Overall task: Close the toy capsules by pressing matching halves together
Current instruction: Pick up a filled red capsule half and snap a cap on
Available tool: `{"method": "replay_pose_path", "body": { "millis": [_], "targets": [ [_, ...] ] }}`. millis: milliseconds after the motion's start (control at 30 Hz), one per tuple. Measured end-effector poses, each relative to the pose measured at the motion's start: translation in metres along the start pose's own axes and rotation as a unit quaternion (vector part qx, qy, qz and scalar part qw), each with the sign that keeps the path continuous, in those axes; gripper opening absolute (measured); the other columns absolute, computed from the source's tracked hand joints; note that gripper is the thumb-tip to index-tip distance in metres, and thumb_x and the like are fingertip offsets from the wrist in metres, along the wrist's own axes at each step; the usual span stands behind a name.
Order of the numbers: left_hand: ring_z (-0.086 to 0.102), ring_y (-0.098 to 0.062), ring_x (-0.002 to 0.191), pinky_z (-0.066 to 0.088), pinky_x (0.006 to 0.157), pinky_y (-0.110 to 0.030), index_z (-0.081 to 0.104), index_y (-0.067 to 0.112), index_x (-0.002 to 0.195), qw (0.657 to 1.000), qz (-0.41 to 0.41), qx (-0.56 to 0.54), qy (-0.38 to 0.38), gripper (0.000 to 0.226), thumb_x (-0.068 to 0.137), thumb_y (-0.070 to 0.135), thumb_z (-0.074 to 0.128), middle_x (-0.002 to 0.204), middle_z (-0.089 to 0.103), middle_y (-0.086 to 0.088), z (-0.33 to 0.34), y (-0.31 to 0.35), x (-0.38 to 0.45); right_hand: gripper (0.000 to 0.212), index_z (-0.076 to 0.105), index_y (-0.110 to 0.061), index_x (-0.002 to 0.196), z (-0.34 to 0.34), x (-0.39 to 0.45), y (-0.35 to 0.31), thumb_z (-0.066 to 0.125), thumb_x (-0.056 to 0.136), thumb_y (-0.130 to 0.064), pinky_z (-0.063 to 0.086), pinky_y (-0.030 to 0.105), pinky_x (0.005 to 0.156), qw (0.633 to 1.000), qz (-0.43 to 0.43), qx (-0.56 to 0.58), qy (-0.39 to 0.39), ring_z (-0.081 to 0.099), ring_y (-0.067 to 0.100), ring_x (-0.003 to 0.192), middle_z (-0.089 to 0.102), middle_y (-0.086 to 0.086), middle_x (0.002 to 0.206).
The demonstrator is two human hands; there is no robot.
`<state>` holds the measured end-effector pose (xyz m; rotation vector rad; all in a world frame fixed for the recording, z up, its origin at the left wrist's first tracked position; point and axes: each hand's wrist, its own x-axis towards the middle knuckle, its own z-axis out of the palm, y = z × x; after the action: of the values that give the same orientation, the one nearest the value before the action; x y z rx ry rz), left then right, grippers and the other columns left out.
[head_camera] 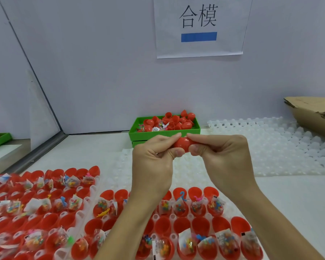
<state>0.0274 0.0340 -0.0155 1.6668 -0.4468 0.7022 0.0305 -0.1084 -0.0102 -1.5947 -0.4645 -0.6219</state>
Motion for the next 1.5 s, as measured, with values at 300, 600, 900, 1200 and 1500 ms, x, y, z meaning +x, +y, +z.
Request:
{"method": "replay_pose_path", "body": {
  "millis": [300, 600, 900, 1200, 1500],
  "targets": [
    [0.068, 0.000, 0.074, 0.054, 0.072, -0.011, 0.069, 0.016, 0.108, 0.998, 0.019, 0.059, 0.012, 0.041, 0.085, -0.018, 0.062, 0.082, 0.071, 0.010, 0.003, -0.006, -0.004, 0.038, 0.075, -0.031, 0.087, 0.002, -0.002, 0.004, 0.075, 0.078, 0.006, 0.058, 0.019, 0.080, 0.999, 0.006, -0.038, -0.004, 0.073, 0.002, 0.080, 0.072, -0.022, 0.081],
    [0.063, 0.005, 0.072, 0.049, 0.070, -0.004, 0.074, -0.002, 0.104, 0.986, 0.064, 0.156, -0.001, 0.030, 0.083, -0.019, 0.060, 0.079, 0.069, 0.001, 0.004, -0.010, -0.004, 0.043, 0.075, -0.031, 0.083, 0.003, -0.003, 0.010, 0.072, 0.077, 0.012, 0.053, 0.009, 0.070, 0.997, 0.022, -0.068, -0.011, 0.070, -0.003, 0.071, 0.067, -0.029, 0.066],
    [0.064, 0.001, 0.079, 0.049, 0.072, -0.001, 0.072, -0.005, 0.105, 0.982, 0.078, 0.171, 0.032, 0.029, 0.082, -0.012, 0.056, 0.079, 0.070, 0.002, 0.009, -0.005, -0.007, 0.036, 0.077, -0.022, 0.090, 0.002, -0.004, 0.008, 0.071, 0.079, 0.012, 0.057, 0.016, 0.081, 0.996, 0.006, -0.088, -0.004, 0.072, -0.001, 0.082, 0.069, -0.023, 0.077],
    [0.066, -0.007, 0.088, 0.049, 0.073, -0.001, 0.073, -0.005, 0.102, 0.972, 0.099, 0.208, 0.037, 0.029, 0.081, -0.019, 0.059, 0.078, 0.075, -0.011, 0.010, -0.010, -0.006, 0.032, 0.078, -0.011, 0.092, 0.004, -0.002, 0.010, 0.069, 0.077, 0.015, 0.051, 0.005, 0.072, 0.992, -0.004, -0.128, -0.004, 0.068, -0.007, 0.070, 0.068, -0.018, 0.075],
    [0.072, -0.006, 0.087, 0.055, 0.075, -0.015, 0.076, 0.017, 0.104, 0.999, -0.049, 0.008, -0.018, 0.030, 0.075, 0.008, 0.081, 0.090, 0.077, 0.010, -0.005, 0.000, 0.003, 0.030, 0.074, -0.018, 0.108, -0.004, 0.003, 0.000, 0.070, 0.085, 0.001, 0.057, 0.023, 0.088, 0.997, 0.040, -0.028, -0.053, 0.071, 0.003, 0.093, 0.075, -0.009, 0.098]
  ]
}}
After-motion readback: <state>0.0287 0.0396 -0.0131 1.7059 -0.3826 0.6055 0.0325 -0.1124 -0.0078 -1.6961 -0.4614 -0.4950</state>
